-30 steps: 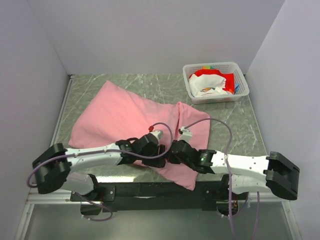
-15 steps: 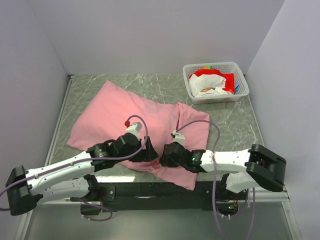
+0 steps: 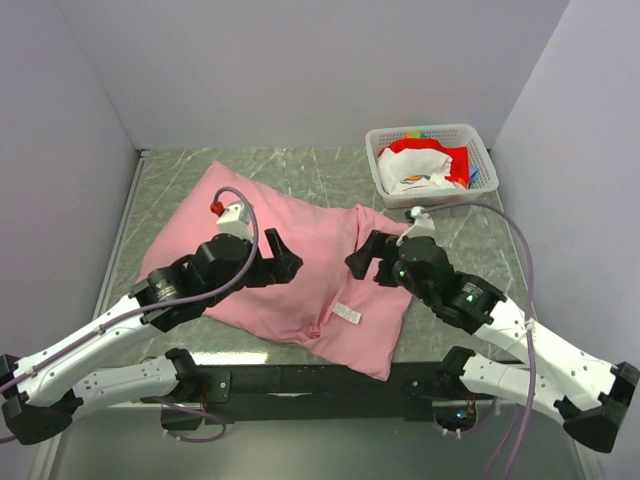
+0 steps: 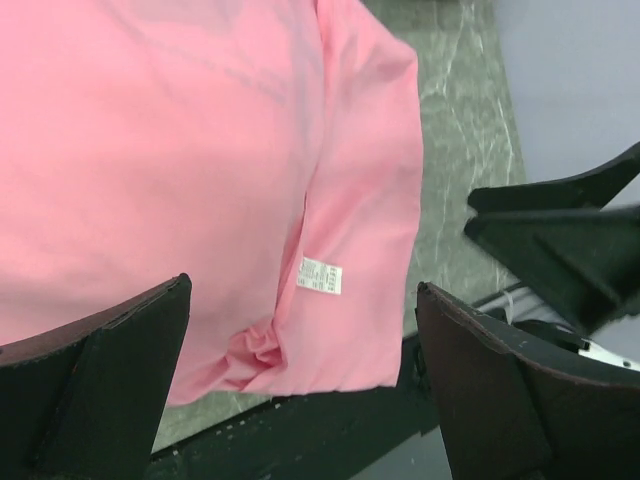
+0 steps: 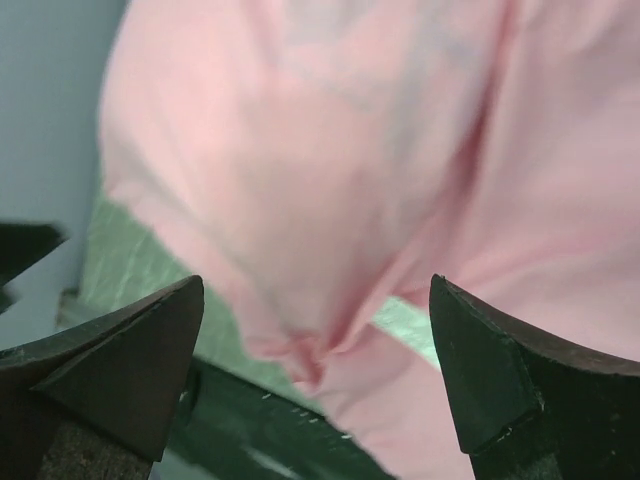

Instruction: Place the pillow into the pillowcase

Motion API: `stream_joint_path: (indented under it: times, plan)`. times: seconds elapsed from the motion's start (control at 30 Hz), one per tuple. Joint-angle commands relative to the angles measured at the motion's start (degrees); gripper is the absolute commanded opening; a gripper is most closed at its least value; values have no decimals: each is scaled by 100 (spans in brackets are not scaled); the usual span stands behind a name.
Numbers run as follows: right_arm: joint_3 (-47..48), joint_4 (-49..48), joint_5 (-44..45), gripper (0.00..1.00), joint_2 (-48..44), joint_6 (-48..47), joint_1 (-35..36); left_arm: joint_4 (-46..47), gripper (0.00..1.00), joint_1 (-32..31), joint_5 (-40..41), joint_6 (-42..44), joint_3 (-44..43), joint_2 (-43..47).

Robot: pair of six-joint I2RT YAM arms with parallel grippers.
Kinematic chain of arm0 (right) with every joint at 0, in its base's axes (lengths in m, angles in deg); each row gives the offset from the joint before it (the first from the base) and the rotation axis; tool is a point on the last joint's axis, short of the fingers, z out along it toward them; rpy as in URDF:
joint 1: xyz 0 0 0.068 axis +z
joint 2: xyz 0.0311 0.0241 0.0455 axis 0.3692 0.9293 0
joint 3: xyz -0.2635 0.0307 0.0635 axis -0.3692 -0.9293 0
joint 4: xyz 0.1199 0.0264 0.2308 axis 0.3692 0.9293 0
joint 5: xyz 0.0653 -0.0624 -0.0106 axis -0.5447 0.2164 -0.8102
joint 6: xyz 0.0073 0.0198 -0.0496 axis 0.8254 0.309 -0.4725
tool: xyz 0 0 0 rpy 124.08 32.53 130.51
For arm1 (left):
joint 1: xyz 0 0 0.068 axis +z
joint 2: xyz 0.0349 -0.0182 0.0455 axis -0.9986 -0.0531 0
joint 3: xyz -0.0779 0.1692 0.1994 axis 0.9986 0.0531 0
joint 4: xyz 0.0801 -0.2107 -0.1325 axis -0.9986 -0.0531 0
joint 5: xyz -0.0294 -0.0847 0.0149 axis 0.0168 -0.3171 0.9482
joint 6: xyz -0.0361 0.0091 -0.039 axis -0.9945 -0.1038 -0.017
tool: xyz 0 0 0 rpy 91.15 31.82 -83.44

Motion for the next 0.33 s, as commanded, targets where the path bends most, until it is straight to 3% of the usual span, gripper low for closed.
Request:
stream_joint_path:
  times: [0.0,0.3]
  plan:
    - [270,746,-229,100,-368,-533,-514,-194,99,16,542,148,114,388]
    - [-28,808,141,100,-764,-761,-549,168,100,25,832,-10,669,829]
